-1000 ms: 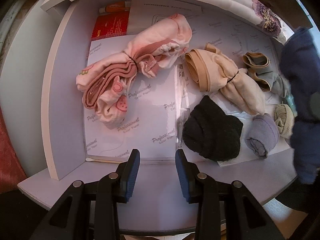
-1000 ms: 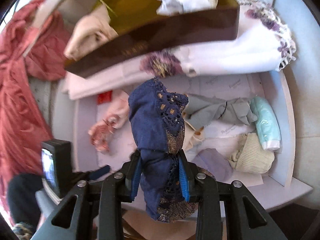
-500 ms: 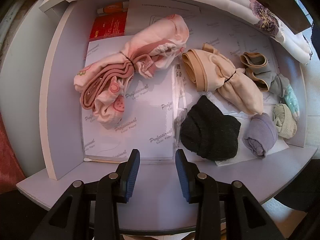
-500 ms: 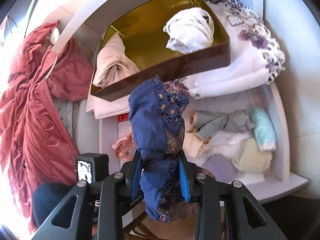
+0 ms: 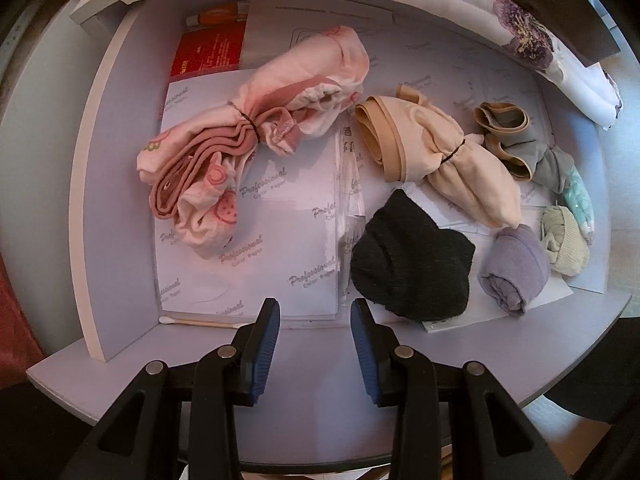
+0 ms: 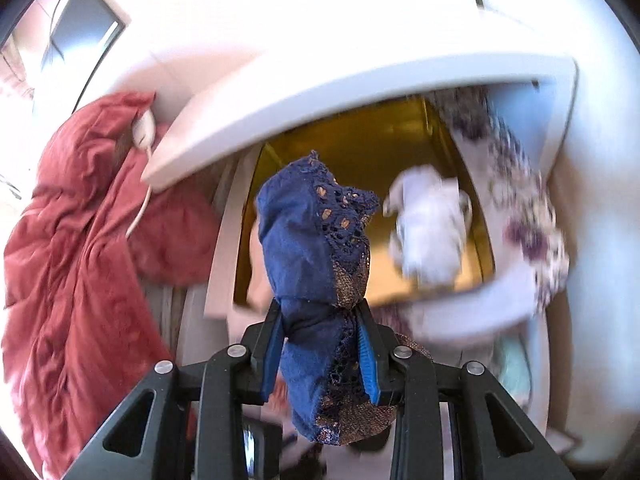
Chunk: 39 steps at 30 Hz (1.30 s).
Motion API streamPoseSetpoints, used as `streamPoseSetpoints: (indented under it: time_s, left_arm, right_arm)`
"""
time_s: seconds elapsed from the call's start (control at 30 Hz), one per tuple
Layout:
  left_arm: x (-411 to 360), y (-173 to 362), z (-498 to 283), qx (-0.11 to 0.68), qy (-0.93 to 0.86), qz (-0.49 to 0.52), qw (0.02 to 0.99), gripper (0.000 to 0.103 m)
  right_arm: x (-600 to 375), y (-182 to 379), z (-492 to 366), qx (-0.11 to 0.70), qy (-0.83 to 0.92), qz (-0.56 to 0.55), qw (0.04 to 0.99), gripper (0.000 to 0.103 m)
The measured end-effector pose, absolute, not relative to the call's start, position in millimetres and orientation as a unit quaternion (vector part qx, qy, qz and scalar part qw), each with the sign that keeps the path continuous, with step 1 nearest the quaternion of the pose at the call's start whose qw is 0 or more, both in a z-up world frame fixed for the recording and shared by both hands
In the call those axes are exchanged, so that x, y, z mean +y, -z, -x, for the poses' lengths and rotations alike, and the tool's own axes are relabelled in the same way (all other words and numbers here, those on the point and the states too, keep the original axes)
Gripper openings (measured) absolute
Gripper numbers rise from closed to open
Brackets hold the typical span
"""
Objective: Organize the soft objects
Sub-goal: 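Carry the navy lace garment up into the gold tray with the right tool, then open the right tool to drop the navy garment in the tray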
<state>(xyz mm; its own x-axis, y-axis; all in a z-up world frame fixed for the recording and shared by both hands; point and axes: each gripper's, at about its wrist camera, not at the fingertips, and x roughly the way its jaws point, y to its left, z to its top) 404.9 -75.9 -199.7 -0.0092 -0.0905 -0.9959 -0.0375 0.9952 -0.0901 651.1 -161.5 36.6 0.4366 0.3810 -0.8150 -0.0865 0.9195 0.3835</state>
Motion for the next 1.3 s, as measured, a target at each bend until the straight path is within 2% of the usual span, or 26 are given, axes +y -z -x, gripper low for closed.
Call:
streamPoseSetpoints:
  time_s: [0.37, 0.6, 0.8, 0.87, 0.93, 1.0, 1.1, 1.3]
  left_arm:
    - [-83, 198, -405, 0.708, 0.028, 0.050, 0.704, 0.037]
    - [-87, 196, -405, 0.709, 0.035, 0.053, 0.703, 0.037]
    - [-93, 195, -405, 0.709, 0.035, 0.053, 0.702, 0.037]
    - [-94, 196, -405, 0.709, 0.036, 0.052, 0.702, 0.037]
    - [-94, 196, -405, 0.709, 0.036, 0.052, 0.702, 0.037]
    - [-95, 197, -405, 0.709, 0.037, 0.052, 0.703, 0.037]
    - [-95, 197, -405, 0.708, 0.037, 0.051, 0.704, 0.037]
    - [-94, 197, -404, 0.705, 0.038, 0.050, 0.707, 0.037]
  right_arm:
    - [-130, 19, -732, 0.523, -0.063, -0.103, 0.844, 0.034]
    - [-124, 51, -755, 0.539, -0.017, -0.034, 0.842, 0.034]
    - [-138, 67, -769, 0.555, 0.001, -0.031, 0.831, 0.036]
    - [-136, 65, -771, 0.554, -0.007, -0.021, 0.833, 0.038]
    - [-135, 62, -770, 0.550, -0.012, -0.015, 0.835, 0.045]
    - [-132, 57, -765, 0.546, -0.020, -0.012, 0.838, 0.057]
    - [-128, 44, -753, 0.534, -0.033, -0.005, 0.845, 0.063]
    - [-125, 31, -735, 0.523, -0.047, 0.019, 0.851, 0.065]
